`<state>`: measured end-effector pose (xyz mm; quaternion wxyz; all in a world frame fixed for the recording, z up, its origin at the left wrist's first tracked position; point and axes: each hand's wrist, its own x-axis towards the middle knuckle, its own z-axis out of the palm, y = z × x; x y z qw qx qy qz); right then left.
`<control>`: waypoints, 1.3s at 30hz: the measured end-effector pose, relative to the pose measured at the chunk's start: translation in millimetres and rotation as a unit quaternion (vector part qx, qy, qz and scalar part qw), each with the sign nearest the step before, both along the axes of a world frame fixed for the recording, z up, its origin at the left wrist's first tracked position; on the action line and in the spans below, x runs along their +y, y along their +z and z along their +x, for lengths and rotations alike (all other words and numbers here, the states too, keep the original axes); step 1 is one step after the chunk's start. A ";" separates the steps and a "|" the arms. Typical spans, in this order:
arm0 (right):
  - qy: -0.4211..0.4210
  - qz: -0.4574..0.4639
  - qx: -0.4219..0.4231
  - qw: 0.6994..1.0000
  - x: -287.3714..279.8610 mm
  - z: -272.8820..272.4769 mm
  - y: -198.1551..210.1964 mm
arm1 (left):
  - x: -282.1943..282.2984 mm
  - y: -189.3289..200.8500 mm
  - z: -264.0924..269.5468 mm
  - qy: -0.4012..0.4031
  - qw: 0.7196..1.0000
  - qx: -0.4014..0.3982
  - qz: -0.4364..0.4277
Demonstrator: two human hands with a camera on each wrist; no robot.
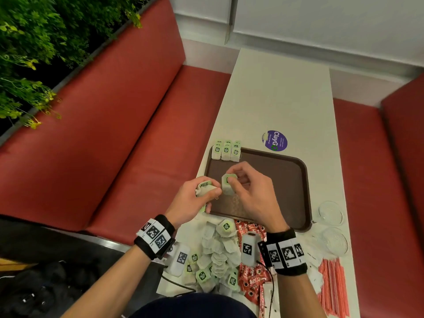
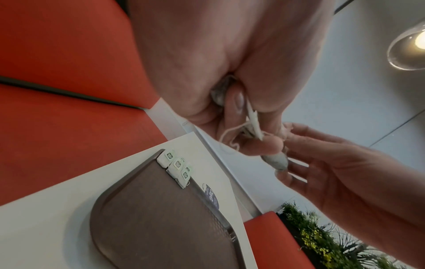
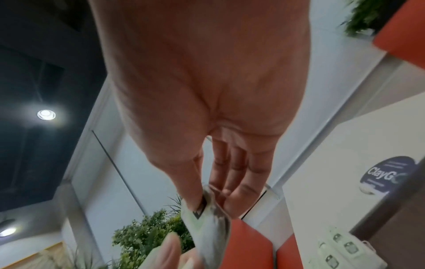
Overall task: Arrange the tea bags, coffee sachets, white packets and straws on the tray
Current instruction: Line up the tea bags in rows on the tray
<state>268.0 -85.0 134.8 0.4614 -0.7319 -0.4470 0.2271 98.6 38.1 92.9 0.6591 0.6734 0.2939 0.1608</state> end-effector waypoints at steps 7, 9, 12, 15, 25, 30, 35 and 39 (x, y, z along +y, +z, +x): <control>-0.041 0.026 0.099 0.994 10.8 -0.5 -13.4 | 6.9 -2.9 13.7 0.009 0.999 0.012 0.048; -0.050 0.018 0.127 0.991 9.6 -4.2 -23.3 | 10.4 -6.7 15.2 0.031 0.998 0.010 0.050; -0.076 0.017 0.141 0.987 16.8 -7.2 -43.4 | 17.6 -17.0 16.6 0.046 0.997 0.026 0.053; -0.144 0.015 0.160 0.976 37.9 1.7 -73.2 | 24.8 -25.5 17.6 0.092 0.994 0.042 0.027; -0.261 -0.088 0.116 0.954 146.7 47.3 -167.8 | 46.1 -31.3 -4.0 0.163 0.982 0.085 -0.036; -0.256 -0.137 0.084 0.953 173.6 51.2 -189.9 | 54.7 -27.5 -8.2 0.177 0.980 0.080 -0.037; -0.263 -0.161 0.074 0.949 178.8 48.0 -195.7 | 56.4 -25.4 -7.7 0.176 0.980 0.080 -0.043; -0.280 -0.163 0.070 0.943 178.0 45.2 -191.4 | 54.8 -21.7 -6.2 0.161 0.983 0.065 -0.058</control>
